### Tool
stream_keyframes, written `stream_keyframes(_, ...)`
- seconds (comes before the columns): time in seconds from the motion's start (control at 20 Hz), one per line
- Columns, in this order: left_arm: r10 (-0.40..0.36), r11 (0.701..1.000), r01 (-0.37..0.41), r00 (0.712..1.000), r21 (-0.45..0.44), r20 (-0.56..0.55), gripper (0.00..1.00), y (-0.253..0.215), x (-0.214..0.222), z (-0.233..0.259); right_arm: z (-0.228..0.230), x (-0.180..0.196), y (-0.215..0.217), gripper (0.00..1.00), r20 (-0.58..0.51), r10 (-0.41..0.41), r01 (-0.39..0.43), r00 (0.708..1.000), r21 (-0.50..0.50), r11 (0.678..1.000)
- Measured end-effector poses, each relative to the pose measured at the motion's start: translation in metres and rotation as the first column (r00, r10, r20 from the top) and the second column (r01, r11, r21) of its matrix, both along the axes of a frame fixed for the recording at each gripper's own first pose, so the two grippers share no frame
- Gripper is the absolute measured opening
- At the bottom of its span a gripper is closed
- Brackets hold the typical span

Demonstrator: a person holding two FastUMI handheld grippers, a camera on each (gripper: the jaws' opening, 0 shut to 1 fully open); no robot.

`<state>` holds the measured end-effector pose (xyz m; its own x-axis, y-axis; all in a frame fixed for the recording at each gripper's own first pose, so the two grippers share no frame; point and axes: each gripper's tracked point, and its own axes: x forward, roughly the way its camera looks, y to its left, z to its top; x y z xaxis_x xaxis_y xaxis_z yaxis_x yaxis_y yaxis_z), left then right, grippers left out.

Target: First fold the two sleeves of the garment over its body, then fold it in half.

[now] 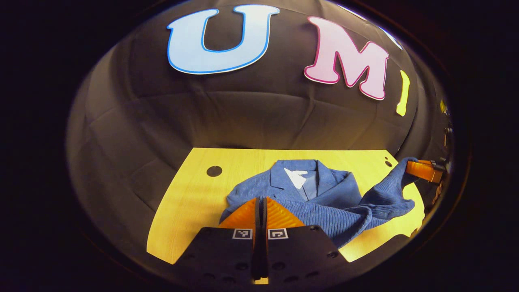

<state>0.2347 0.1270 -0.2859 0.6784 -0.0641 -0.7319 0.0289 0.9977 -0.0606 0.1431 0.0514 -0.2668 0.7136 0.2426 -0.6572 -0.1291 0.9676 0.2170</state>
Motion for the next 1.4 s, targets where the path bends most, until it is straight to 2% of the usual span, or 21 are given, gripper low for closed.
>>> stream_keyframes(0.1, 0.004, 1.000, -0.004, 1.000, 0.005, 0.026, 0.00, 0.005, 0.015, -0.009, -0.010, 0.011, -0.002, 0.05, -0.012, -0.015, 0.015, 1.000, -0.002, 1.000)
stream_keyframes(0.3, -0.016, 0.998, 0.016, 1.000, 0.061, -0.002, 0.00, 0.012, 0.032, -0.034, -0.040, 0.032, -0.014, 0.05, -0.048, -0.070, 0.069, 0.996, -0.024, 0.997)
stream_keyframes(0.55, 0.006, 1.000, -0.006, 1.000, -0.004, 0.024, 0.00, 0.008, 0.060, -0.044, -0.068, 0.054, -0.017, 0.05, -0.083, -0.099, 0.097, 0.992, -0.034, 0.995)
stream_keyframes(0.65, 0.041, 0.998, -0.036, 0.994, -0.053, 0.098, 0.10, 0.006, 0.078, -0.031, -0.062, 0.067, -0.015, 0.05, -0.053, -0.118, 0.117, 0.992, -0.014, 0.993)
stream_keyframes(0.7, 0.066, 0.997, -0.056, 0.983, -0.060, 0.170, 0.14, 0.008, 0.085, -0.018, -0.054, 0.071, -0.017, 0.29, -0.024, -0.134, 0.134, 0.991, -0.012, 0.991)
stream_keyframes(0.8, 0.083, 0.995, -0.064, 0.954, -0.072, 0.287, 0.78, 0.008, 0.093, 0.017, -0.036, 0.083, -0.023, 0.76, 0.061, -0.145, 0.148, 0.988, -0.044, 0.988)
stream_keyframes(0.85, 0.081, 0.996, -0.061, 0.943, -0.071, 0.323, 0.80, 0.008, 0.091, 0.034, -0.023, 0.081, -0.025, 1.00, 0.093, -0.142, 0.148, 0.985, -0.060, 0.987)
stream_keyframes(1.0, 0.081, 0.997, -0.069, 0.932, -0.045, 0.352, 0.80, 0.010, 0.076, 0.059, 0.006, 0.077, -0.019, 0.98, 0.158, -0.136, 0.146, 0.978, -0.053, 0.988)
stream_keyframes(1.1, 0.111, 0.993, -0.083, 0.912, -0.089, 0.395, 0.80, 0.003, 0.070, 0.083, 0.027, 0.066, -0.013, 0.98, 0.194, -0.142, 0.150, 0.971, -0.027, 0.988)
stream_keyframes(1.2, 0.158, 0.985, -0.107, 0.868, -0.133, 0.472, 0.80, 0.004, 0.060, 0.115, 0.046, 0.053, -0.007, 0.98, 0.224, -0.134, 0.141, 0.965, -0.015, 0.990)
stream_keyframes(1.25, 0.175, 0.982, -0.112, 0.836, -0.150, 0.520, 0.80, 0.007, 0.054, 0.136, 0.057, 0.046, -0.005, 0.98, 0.240, -0.130, 0.137, 0.962, -0.013, 0.991)
stream_keyframes(1.4, 0.181, 0.982, -0.102, 0.746, -0.159, 0.640, 0.79, 0.012, 0.021, 0.194, 0.082, 0.027, 0.001, 0.98, 0.287, -0.128, 0.133, 0.949, 0.000, 0.991)
